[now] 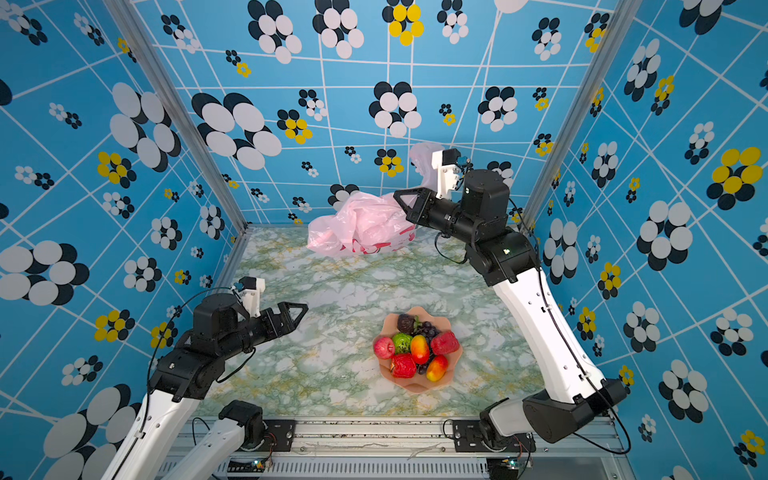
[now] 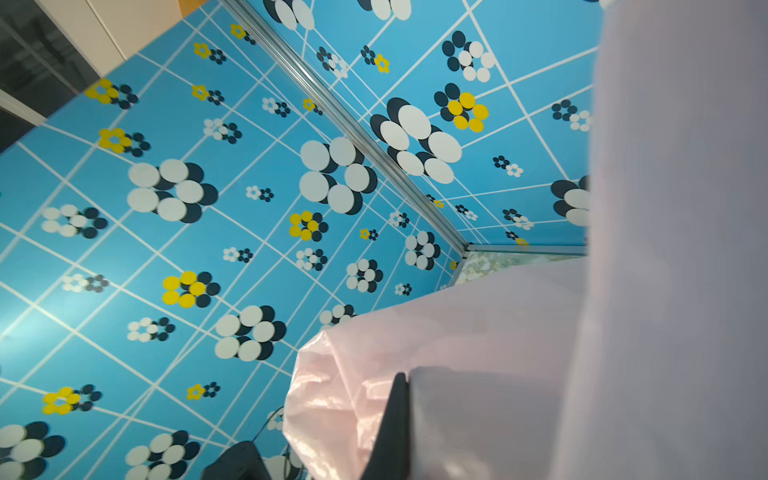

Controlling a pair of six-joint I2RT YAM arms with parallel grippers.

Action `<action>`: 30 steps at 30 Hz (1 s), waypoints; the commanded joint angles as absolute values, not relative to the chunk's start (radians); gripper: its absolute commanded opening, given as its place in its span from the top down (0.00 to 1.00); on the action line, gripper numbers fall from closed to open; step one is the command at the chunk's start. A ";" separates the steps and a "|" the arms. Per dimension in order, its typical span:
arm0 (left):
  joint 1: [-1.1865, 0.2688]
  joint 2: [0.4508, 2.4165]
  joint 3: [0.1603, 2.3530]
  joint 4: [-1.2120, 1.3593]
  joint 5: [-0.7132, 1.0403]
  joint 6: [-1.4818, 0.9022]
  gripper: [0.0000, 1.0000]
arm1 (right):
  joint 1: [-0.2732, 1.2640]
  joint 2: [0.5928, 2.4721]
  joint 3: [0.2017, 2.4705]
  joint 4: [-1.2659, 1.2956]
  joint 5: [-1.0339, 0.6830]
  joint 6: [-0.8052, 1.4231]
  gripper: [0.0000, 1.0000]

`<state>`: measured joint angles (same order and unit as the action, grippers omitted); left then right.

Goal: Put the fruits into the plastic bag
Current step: 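Grasp the pink bag with the right gripper and lift it toward the center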

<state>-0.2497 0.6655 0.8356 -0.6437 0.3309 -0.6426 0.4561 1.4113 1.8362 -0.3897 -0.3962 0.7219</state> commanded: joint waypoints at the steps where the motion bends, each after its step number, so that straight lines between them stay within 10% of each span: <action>1: -0.243 0.657 0.854 -0.616 0.379 -0.640 0.01 | 0.457 1.355 1.846 -0.353 -0.394 0.837 1.00; 18: -0.255 0.656 0.824 -0.395 0.450 -0.722 0.01 | 0.457 1.270 1.771 -0.289 -0.484 0.954 1.00; 30: -0.131 0.789 0.739 -0.207 0.724 -1.083 0.01 | 0.456 1.341 1.751 -0.069 -0.920 0.729 1.00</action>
